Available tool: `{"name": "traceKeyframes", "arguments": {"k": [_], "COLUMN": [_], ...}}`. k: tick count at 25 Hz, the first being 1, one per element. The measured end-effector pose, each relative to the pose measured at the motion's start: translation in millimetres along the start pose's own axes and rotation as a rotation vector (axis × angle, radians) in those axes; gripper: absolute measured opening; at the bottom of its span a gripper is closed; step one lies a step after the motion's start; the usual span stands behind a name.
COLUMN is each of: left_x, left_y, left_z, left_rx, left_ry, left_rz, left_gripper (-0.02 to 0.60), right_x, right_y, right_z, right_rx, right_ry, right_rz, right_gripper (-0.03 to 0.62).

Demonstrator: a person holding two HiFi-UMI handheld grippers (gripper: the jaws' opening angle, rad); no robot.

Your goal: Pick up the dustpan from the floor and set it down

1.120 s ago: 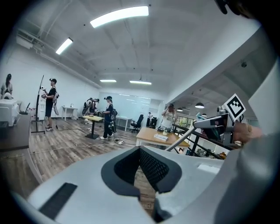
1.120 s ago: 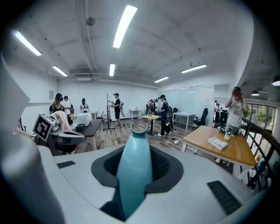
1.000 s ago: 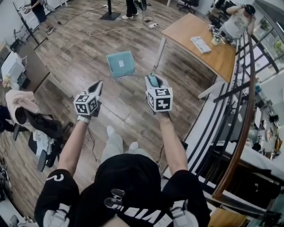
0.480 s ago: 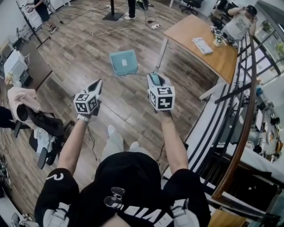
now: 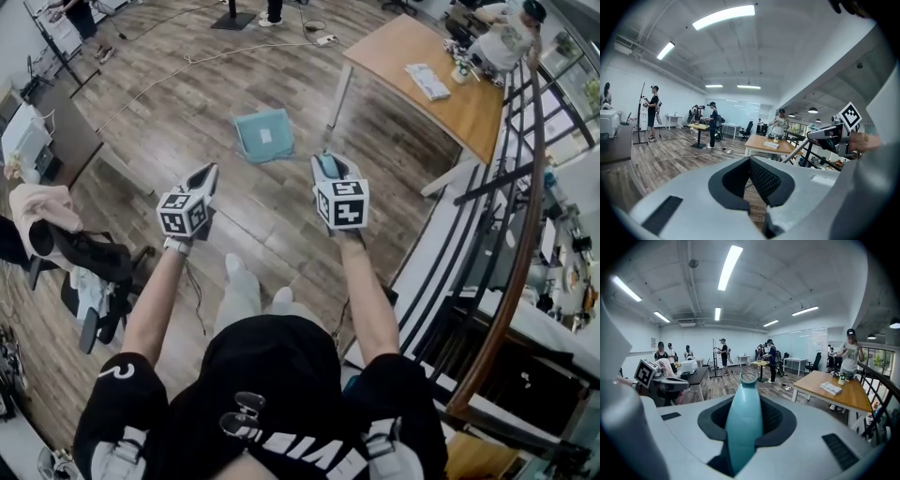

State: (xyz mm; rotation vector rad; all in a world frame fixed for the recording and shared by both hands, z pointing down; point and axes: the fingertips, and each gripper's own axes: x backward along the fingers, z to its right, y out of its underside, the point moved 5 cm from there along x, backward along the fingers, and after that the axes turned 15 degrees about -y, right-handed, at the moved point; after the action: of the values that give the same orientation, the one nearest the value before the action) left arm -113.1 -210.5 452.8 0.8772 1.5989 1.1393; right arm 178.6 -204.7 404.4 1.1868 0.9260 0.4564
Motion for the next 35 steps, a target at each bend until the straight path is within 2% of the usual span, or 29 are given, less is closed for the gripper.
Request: {"name": "traceKeyframes", "arguments": {"k": [5, 16, 27, 35], "left_x": [-9.1, -28.8, -60.0, -77.8], "left_y": [21.0, 90.1, 150.6, 195.7], "left_z": [6.4, 12.2, 9.9, 4.9], "left_rx": [0.001, -0.002, -0.102, -0.054], "left_ry": [0.009, 0.023, 0.035, 0.017], "left_rz": [-0.039, -0.130, -0.181, -0.225], "left_gripper": [-0.002, -0.002, -0.002, -0.002], "right_x": [-9.1, -32.9, -76.1, -122.3], "right_y": [36.1, 159.0, 251.3, 311.0], "right_z": [11.4, 30.9, 45.7, 57.4], "right_rx": [-0.007, -0.072, -0.136, -0.145], "right_ry": [0.005, 0.031, 0.060, 0.037], "right_rz": [-0.058, -0.224, -0.331, -0.375], "right_gripper": [0.087, 0.089, 0.089, 0.089]}}
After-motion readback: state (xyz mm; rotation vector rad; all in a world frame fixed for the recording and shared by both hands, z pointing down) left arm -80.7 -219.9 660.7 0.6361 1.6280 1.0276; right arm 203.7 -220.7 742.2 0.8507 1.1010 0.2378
